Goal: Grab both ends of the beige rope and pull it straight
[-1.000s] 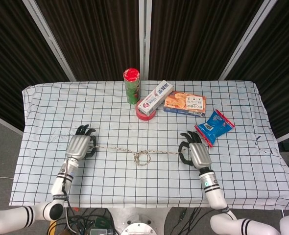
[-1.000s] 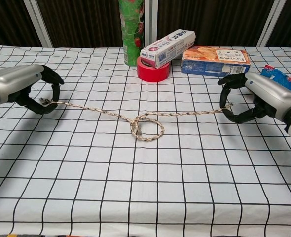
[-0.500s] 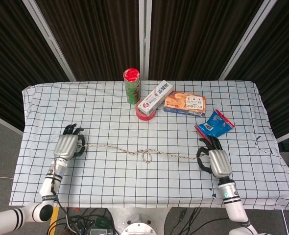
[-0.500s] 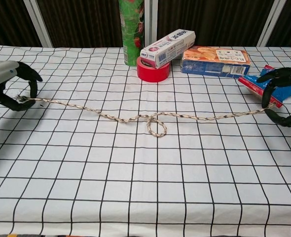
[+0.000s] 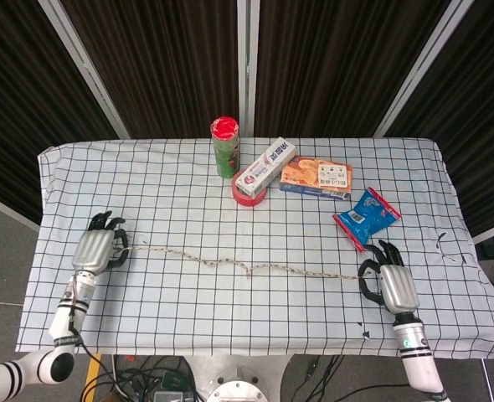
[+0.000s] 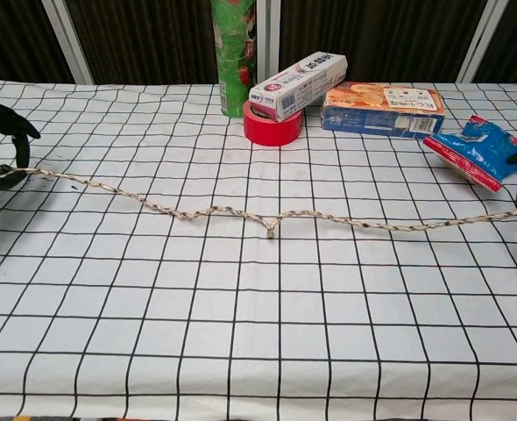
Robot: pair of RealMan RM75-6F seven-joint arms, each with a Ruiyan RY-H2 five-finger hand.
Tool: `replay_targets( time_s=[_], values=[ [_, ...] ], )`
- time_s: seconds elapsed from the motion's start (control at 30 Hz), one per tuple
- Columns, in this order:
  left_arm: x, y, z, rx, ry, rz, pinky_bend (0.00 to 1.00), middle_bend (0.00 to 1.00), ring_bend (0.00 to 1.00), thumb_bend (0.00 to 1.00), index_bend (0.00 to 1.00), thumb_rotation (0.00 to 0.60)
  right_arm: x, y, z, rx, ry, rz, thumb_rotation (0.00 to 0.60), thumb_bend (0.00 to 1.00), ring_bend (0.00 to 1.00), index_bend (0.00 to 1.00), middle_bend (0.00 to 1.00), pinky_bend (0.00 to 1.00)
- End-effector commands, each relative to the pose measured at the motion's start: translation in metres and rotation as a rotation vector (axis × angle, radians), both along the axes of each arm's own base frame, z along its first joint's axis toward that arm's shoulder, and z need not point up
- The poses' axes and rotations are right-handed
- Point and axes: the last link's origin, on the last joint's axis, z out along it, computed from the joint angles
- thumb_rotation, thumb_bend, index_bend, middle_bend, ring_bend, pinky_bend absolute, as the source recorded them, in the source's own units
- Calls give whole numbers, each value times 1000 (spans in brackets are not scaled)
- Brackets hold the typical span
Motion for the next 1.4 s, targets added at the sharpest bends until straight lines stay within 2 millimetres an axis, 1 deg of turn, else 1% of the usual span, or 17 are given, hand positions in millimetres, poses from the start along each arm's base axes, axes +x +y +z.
replay_targets(
  time_s=[0.03, 0.17, 0.4, 0.57, 0.97, 1.4],
  values=[
    [-3, 0, 3, 7, 2, 5, 53, 187, 0, 374, 597, 600, -6, 1, 6, -12, 6, -12, 600, 394, 0, 677, 180, 0],
    [-8, -1, 7, 14, 0, 15, 52, 187, 0, 373, 598, 600, -11, 2, 12, -18, 13, -21, 600, 394, 0, 677, 180, 0],
    [-15, -5, 7, 13, -3, 30, 52, 187, 0, 373, 600, 600, -17, 2, 15, -17, 13, -39, 600, 394, 0, 677, 174, 0],
    [-19, -8, 4, -2, 2, 38, 52, 187, 0, 373, 600, 600, -22, 4, 15, -11, 10, -56, 600, 393, 0, 677, 164, 0],
    [-23, -7, -2, -5, 5, 45, 53, 187, 0, 373, 599, 600, -34, 1, 17, -16, 14, -88, 600, 394, 0, 678, 159, 0],
    [-25, -11, -11, -32, 12, 45, 52, 187, 0, 372, 600, 600, -42, 3, 13, -3, 25, -95, 600, 395, 0, 678, 159, 0]
  ],
)
